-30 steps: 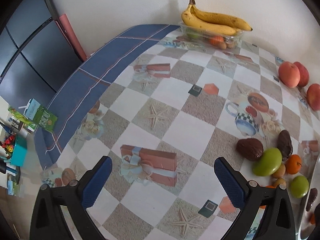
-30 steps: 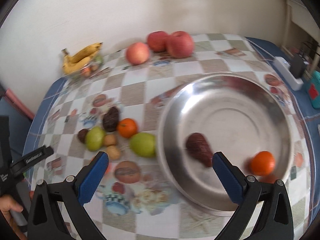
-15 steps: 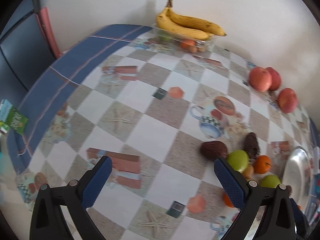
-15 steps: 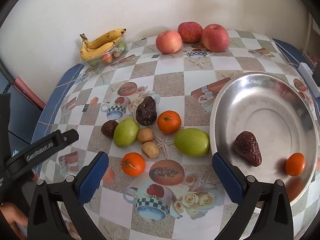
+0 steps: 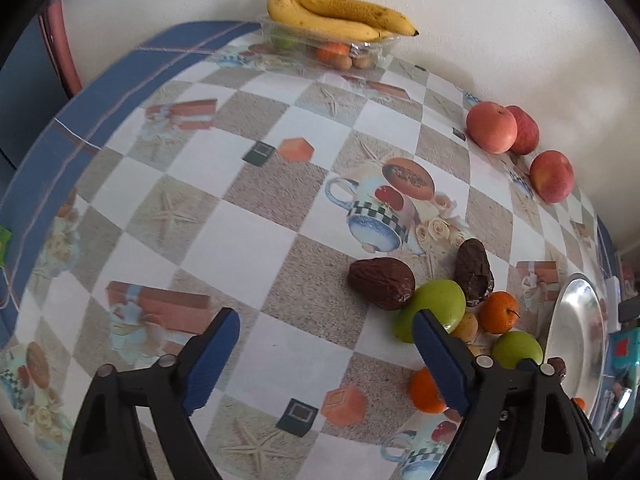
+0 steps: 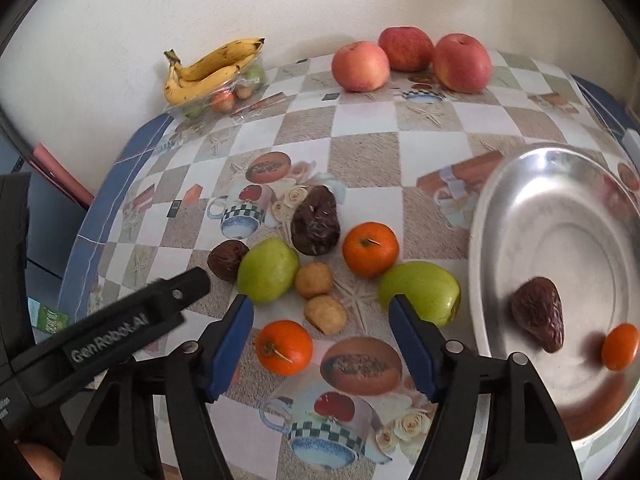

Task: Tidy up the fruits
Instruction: 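Move the right gripper to a small tan fruit while the left returns to the fruit, then grasp the small tan fruit with the right gripper while the left grasps an orange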

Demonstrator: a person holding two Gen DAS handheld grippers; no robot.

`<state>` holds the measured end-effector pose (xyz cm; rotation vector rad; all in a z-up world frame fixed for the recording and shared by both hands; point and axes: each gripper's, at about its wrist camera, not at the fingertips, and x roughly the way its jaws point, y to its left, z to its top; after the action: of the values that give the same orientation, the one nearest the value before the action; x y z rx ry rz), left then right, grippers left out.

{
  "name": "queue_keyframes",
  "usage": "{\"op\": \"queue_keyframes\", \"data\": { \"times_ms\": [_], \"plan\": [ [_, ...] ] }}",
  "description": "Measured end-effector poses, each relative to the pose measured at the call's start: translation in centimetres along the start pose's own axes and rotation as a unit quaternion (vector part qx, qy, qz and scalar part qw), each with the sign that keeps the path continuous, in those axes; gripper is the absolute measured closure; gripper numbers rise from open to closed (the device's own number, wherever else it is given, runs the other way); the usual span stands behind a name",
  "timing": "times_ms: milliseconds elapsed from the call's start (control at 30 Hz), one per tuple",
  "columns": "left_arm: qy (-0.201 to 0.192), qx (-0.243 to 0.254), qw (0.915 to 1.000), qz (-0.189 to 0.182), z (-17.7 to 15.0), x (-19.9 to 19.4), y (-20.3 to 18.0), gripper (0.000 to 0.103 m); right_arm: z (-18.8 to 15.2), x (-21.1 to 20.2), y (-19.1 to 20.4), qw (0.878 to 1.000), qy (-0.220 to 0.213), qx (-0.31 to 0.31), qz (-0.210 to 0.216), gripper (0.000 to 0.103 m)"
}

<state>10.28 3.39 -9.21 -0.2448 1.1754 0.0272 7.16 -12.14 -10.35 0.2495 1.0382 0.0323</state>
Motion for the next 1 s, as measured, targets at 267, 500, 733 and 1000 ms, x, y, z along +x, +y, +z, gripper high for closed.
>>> {"op": "queue_keyframes", "data": {
  "times_ms": [267,500,733,1000],
  "plan": [
    [0.013,-0.020,0.9997,0.001,0.2,1.3,0.5,0.016,0.0,1.7,-0.5,1.000,0.026,0.015,0.004,0.048],
    [0.027,-0.026,0.9993,-0.007,0.1,1.8,0.6,0.022,-0.1,2.3,-1.0,0.999,0.040,0.025,0.003,0.069],
    [0.040,-0.035,0.9984,-0.016,-0.1,2.1,0.6,0.022,0.0,2.2,-0.9,0.999,0.042,0.019,0.009,0.077],
    [0.046,-0.027,0.9979,-0.039,-0.6,1.4,0.1,0.031,-0.6,0.9,-1.4,0.999,0.045,0.018,-0.005,0.077]
  ]
}}
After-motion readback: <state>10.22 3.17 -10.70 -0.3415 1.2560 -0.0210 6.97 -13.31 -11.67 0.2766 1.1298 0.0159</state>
